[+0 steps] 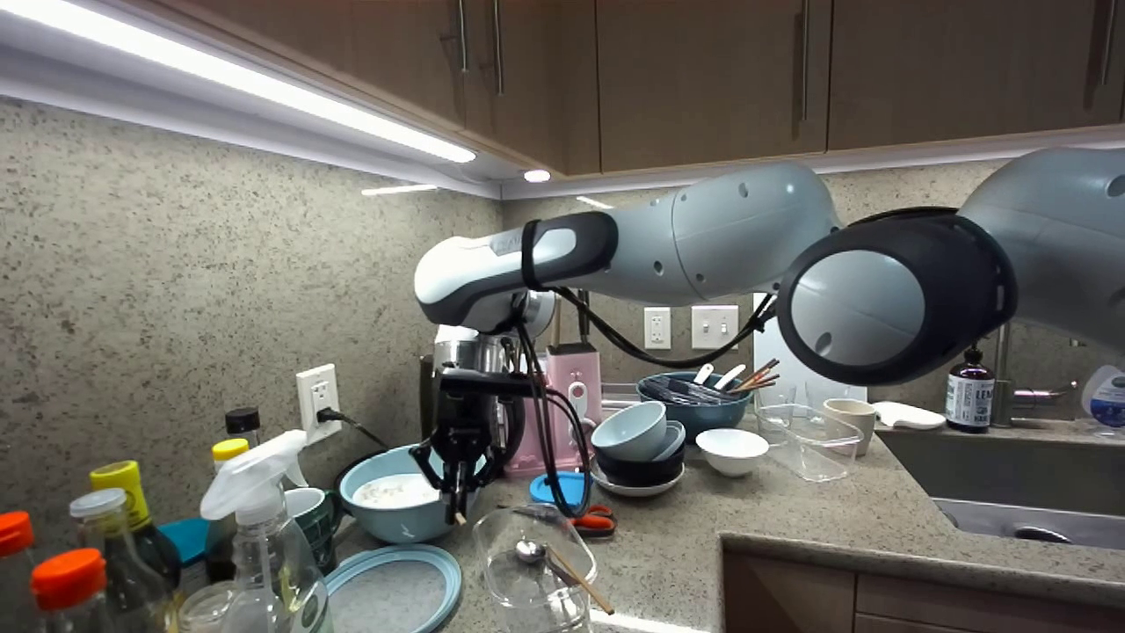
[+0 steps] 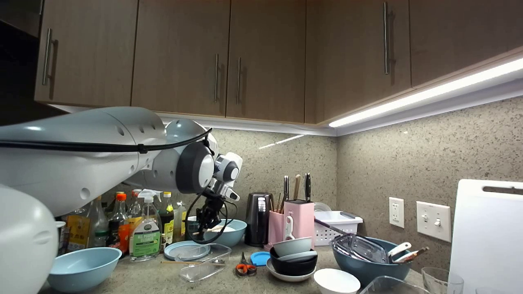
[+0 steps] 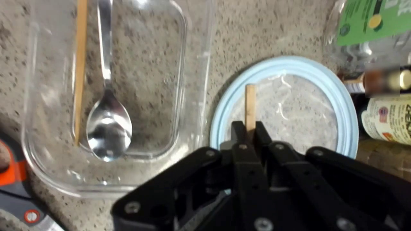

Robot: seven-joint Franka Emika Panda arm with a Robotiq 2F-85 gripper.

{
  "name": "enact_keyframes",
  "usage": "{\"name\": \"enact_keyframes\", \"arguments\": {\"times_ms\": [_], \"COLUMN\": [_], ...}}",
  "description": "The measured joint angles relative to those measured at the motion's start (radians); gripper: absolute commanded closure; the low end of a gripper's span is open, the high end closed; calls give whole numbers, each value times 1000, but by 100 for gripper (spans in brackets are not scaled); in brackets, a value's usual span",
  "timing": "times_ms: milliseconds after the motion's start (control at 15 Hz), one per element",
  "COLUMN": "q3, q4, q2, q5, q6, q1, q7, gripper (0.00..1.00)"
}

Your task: Put the wooden stick into the blue bowl

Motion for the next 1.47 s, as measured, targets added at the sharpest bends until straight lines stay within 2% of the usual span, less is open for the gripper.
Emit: {"name": "enact_keyframes", "arguments": {"times_ms": [200,267,400,667,1000,1133,1267,1333,1467], "q3": [18,25,38,45,53,56,56,54,54], "q4": [44,57,75,96,101,102,103,103,104], "q2": [2,3,3,3,3,3,8,14,28], "q5": [14,27,48,80,106,122,136,137,137], "q6": [-189,-243,-315,-383,-402,-405,-319,-258,-206], "q1": [-4,-6,-12,-20,-30,-36,-39,-38,-35], "q7": [17,17,17,17,17,17,40,61,80], "gripper": [98,67,62,36,3,0,4,0,0]}}
